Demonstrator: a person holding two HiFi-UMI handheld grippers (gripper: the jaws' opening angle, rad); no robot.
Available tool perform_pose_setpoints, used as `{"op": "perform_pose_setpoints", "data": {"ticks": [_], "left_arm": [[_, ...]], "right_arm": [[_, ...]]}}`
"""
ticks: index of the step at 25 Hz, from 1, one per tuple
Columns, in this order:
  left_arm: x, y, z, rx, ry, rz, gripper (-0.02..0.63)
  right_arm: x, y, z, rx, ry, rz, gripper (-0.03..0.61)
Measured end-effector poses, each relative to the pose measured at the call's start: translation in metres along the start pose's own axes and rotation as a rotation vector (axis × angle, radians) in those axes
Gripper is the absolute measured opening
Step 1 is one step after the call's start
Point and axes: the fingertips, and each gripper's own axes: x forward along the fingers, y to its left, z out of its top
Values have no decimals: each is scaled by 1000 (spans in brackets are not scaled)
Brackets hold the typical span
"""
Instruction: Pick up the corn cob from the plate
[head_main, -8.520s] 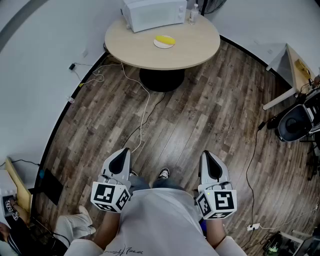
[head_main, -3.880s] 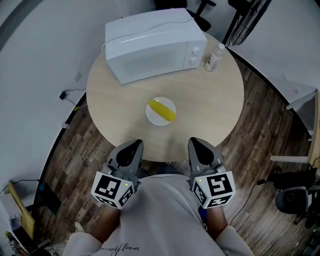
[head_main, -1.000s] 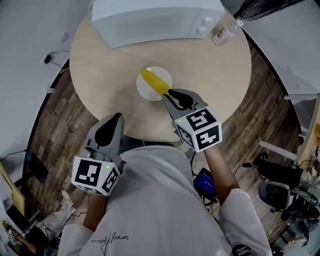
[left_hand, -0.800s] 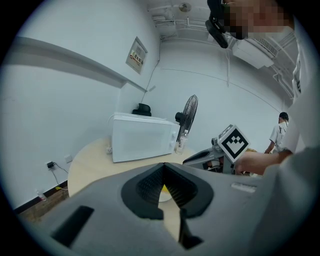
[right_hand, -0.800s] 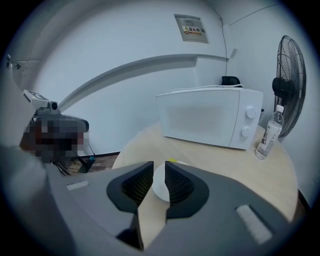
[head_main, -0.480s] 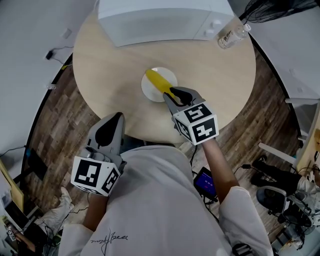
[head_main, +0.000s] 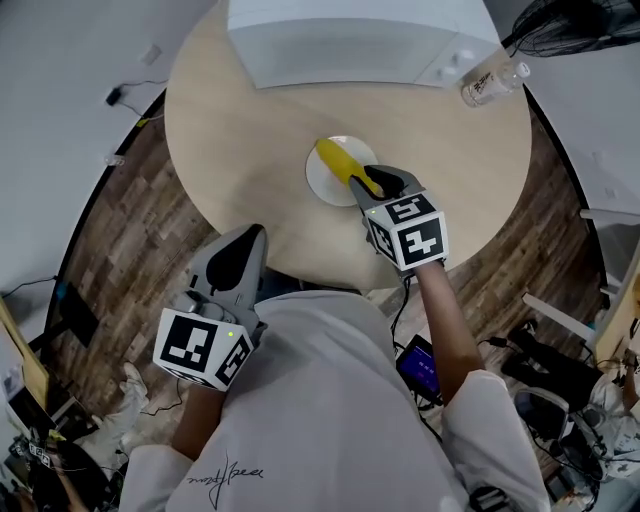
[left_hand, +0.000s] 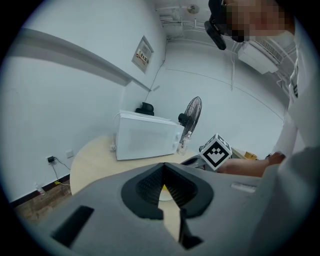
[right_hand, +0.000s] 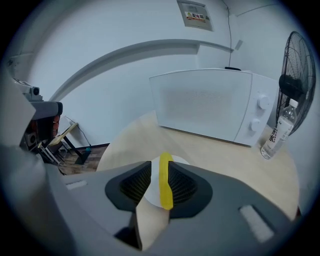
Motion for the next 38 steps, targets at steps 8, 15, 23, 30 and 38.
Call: {"op": "perform_pose_setpoints", "data": {"ticks": [8,15,23,30,38], "left_arm": [[-4,17,-3,-18,8,22,-3],[-7,28,-4,-35,15,37,-3],[-2,37,-2,-41,27,49,-3],[3,41,-2,-46,40,46,-3],[9,47,-2,-54,51,45,-3]], "right_arm": [[29,-8,-11,-25,86,-5,160],[50,-13,-21,-32,159,-5,199],[72,-21,-33,-31,233,5,206],[84,-19,-39,-26,276,34,219],[96,-22,-44,-18,324,36,237]]}}
